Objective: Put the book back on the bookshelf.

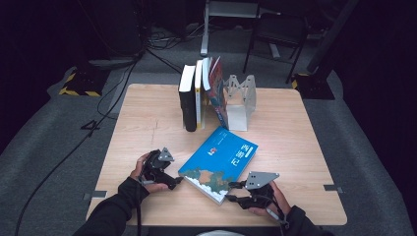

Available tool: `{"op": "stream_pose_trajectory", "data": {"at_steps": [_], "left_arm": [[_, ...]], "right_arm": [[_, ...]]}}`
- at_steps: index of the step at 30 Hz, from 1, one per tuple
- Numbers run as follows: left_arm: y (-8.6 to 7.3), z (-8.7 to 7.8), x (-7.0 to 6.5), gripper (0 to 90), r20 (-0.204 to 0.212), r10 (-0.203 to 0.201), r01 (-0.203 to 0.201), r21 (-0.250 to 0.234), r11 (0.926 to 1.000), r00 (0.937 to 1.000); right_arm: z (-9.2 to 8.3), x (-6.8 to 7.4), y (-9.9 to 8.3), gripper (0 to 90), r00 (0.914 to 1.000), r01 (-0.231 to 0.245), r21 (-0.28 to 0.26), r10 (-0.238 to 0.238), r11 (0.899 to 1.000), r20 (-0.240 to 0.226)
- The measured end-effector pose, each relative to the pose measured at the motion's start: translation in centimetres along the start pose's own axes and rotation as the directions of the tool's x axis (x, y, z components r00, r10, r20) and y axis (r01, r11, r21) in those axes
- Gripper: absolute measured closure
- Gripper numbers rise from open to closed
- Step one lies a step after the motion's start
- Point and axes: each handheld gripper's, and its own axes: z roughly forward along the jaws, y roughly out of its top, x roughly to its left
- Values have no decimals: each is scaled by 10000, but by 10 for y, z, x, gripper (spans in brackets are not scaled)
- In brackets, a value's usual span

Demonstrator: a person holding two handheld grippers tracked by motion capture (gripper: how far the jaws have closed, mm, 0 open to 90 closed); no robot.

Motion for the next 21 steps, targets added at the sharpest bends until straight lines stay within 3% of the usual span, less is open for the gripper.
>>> {"op": "stream_pose_trajectory", "data": {"at_steps": [2, 4, 6, 8, 9, 10, 11, 12, 13, 14, 15, 16, 18, 21], "left_arm": [[0, -1, 0, 0, -110, 117, -117, 2, 9999, 9999], [0, -1, -3, 1, -372, 204, -205, -42, 9998, 9991], [-1, -2, -4, 2, -497, 217, -220, -67, 9997, 9985], [-2, -2, -4, 3, -593, 180, -186, -101, 9998, 9981], [-2, -2, -4, 4, -593, 180, -186, -101, 9998, 9981], [-3, -2, -3, 4, -585, 95, -102, -122, 9999, 9982], [-3, -2, -3, 4, -596, 3, -10, -116, 9999, 9982], [-4, -2, -3, 5, -618, -10, 1, -151, 9999, 9981], [-4, -2, -2, 7, -566, -91, 83, -147, 9999, 9984], [-4, -2, -2, 7, -546, -122, 113, -165, 9998, 9984], [-5, -2, -2, 11, -521, -109, 98, -202, 9997, 9986], [-6, -3, -3, 38, -434, -114, 102, -287, 9995, 9990], [-7, -3, -3, 62, -318, -135, 122, -385, 9992, 9994], [-8, -4, -3, 75, -366, -125, 110, -423, 9990, 9993]], "right_arm": [[-6, -2, -4, 473, 9999, -81, 23, 81, 10000, 70], [-18, -11, -14, 430, 9965, -53, 329, 25, 9994, 832], [-26, -20, -21, 414, 9832, 280, 658, -393, 9974, 1780], [-35, -39, -25, 384, 9740, 160, 623, -297, 9979, 2246], [-35, -39, -25, 384, 9740, 160, 623, -297, 9979, 2246], [-40, -51, -26, 379, 9748, -39, 376, -46, 9993, 2230], [-48, -81, -30, 327, 9758, -1003, -47, 993, 9949, 1949], [-50, -89, -30, 317, 9766, -1191, -78, 1185, 9929, 1795], [-50, -98, -31, 313, 9774, -1154, 48, 1127, 9933, 1790], [-50, -98, -31, 313, 9774, -1154, 48, 1127, 9933, 1790], [-49, -104, -31, 305, 9752, -1002, 177, 947, 9948, 2001], [-46, -114, -30, 293, 9839, -1012, 67, 991, 9948, 1490], [-39, -119, -30, 297, 9886, -567, 332, 514, 9978, 1417], [-32, -125, -32, 294, 9897, -521, 521, 446, 9973, 1357]]}}
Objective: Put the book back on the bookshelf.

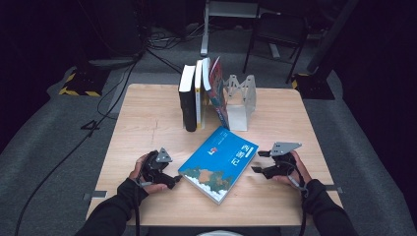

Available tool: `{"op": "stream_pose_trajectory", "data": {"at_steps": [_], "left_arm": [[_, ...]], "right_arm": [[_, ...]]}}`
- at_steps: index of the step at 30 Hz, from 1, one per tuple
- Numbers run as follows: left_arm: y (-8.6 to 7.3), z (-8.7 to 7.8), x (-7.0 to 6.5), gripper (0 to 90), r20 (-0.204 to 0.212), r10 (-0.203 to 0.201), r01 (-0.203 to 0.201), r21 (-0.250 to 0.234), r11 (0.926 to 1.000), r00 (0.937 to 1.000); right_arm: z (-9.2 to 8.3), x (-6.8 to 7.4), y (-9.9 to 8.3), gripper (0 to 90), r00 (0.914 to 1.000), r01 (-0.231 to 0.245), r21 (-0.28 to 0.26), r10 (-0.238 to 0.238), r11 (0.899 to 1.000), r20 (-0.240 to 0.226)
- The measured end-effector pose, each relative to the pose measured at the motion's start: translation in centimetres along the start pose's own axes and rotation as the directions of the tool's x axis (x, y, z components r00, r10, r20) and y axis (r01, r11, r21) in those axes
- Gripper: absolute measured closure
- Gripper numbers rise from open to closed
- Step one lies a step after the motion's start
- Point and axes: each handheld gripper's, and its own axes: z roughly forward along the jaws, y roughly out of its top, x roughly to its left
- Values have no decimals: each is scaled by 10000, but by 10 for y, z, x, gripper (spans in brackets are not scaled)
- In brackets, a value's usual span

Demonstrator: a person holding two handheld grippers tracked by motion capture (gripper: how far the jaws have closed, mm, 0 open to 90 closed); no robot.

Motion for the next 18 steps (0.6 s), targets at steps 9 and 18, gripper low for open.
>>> {"op": "stream_pose_trajectory", "data": {"at_steps": [9, 18], "left_arm": [[-2, -1, -1, 114, 163, 73, -69, -240, 9997, 9998], [-2, -1, -2, 135, 294, 282, -275, -245, 9993, 9992]], "right_arm": [[19, -25, -2, 229, 9996, -282, 172, 283, 9995, -46], [19, -29, 1, 324, 9972, -32, 314, 56, 9995, -752]]}}
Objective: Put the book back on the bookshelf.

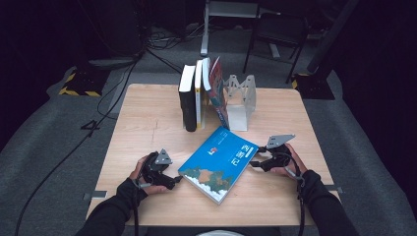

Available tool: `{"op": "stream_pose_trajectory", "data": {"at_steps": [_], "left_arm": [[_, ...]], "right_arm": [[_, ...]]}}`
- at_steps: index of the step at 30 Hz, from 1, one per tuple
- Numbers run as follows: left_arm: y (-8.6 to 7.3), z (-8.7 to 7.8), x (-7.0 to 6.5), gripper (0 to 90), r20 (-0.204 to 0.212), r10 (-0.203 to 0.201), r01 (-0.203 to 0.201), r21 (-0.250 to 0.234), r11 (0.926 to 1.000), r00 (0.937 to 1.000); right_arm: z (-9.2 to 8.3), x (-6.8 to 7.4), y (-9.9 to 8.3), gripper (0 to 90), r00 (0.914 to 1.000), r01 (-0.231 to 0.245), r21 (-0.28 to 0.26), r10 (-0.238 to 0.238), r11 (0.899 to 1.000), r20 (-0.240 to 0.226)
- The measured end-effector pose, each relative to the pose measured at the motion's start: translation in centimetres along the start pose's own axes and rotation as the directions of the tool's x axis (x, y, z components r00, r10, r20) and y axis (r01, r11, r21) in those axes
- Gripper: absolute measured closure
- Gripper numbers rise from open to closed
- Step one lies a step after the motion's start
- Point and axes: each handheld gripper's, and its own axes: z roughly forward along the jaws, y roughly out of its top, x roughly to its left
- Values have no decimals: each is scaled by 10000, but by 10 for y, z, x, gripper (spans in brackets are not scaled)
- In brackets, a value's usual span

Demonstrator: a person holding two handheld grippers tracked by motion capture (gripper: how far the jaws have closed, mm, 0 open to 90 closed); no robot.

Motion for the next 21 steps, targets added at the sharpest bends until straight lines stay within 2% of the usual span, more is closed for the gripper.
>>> {"op": "stream_pose_trajectory", "data": {"at_steps": [4, 8, 10, 11, 14, 17, 19, 21], "left_arm": [[-3, -4, 5, 136, -140, -187, 189, 117, 9998, 9997], [-7, -9, 13, 156, -128, -263, 265, 151, 9995, 9996], [-9, -11, 17, 168, -15, -164, 164, 134, 9998, 9999], [-9, -12, 18, 168, 40, -97, 96, 176, 9998, 9999], [-9, -13, 19, 161, 338, 301, -310, 261, 9992, 9990], [-9, -12, 21, 164, 417, 307, -318, 258, 9992, 9987], [-8, -11, 23, 163, 413, 312, -321, 208, 9993, 9987], [-6, -9, 23, 163, 375, 312, -320, 216, 9993, 9988]], "right_arm": [[-2, 6, 1, 377, 9998, 222, 155, -222, 9996, 12], [-4, 17, 0, 378, 9990, 412, 196, -409, 9990, -195], [-7, 28, -1, 379, 9975, 604, 232, -595, 9979, -394], [-7, 28, -1, 379, 9975, 604, 232, -595, 9979, -394], [-10, 44, 0, 379, 9957, 736, 253, -720, 9970, -581], [-15, 58, -1, 382, 9942, 920, 99, -913, 9957, -573], [-19, 66, -4, 382, 9953, 750, -45, -751, 9972, -619], [-23, 73, -6, 383, 9944, 813, -76, -816, 9967, -666]]}}
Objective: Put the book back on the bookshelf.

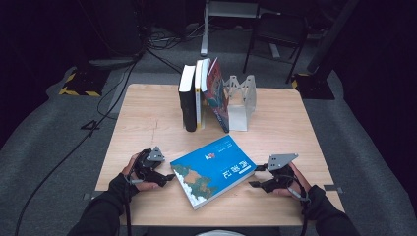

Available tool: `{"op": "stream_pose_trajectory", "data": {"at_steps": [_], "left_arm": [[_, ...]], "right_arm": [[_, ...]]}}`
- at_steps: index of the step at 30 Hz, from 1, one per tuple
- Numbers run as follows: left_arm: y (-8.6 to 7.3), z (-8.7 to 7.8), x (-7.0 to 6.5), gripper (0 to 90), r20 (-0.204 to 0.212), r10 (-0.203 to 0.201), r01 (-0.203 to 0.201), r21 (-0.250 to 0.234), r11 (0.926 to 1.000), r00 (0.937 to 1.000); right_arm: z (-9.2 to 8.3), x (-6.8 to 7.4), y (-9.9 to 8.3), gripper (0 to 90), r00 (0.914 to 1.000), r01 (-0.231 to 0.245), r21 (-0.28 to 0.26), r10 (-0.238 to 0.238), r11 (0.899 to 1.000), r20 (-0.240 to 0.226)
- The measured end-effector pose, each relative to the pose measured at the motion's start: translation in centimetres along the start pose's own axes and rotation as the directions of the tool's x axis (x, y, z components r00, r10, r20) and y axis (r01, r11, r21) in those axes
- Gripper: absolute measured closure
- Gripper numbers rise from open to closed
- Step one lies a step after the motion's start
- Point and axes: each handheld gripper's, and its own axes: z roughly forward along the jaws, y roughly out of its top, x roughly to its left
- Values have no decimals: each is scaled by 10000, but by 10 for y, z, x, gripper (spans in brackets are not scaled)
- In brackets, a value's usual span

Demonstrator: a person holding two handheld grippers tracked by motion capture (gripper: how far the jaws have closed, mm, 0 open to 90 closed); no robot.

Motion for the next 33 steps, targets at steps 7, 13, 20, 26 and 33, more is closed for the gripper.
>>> {"op": "stream_pose_trajectory", "data": {"at_steps": [7, 13, 20, 26, 33], "left_arm": [[9, 7, 0, 171, -32, 2, -2, -7, 10000, 10000], [19, 16, -6, 168, 17, 93, -93, -88, 9999, 10000], [30, 26, -12, 165, -71, 30, -31, -157, 9999, 10000], [28, 22, -24, 205, 325, 254, -248, -194, 9995, 9991], [30, 5, -50, 198, 622, 792, -758, -557, 9956, 9949]], "right_arm": [[-10, 18, -10, 397, 9999, -54, 115, 53, 9999, 99], [-15, 22, -24, 389, 9920, -696, 224, 669, 9973, 1067], [-13, 21, -23, 262, 9644, -1189, 319, 1077, 9924, 2416], [-13, 22, -22, 243, 9582, -1311, 194, 1217, 9912, 2590], [-14, 24, -16, 243, 9519, -1288, -167, 1283, 9915, 2783]]}}
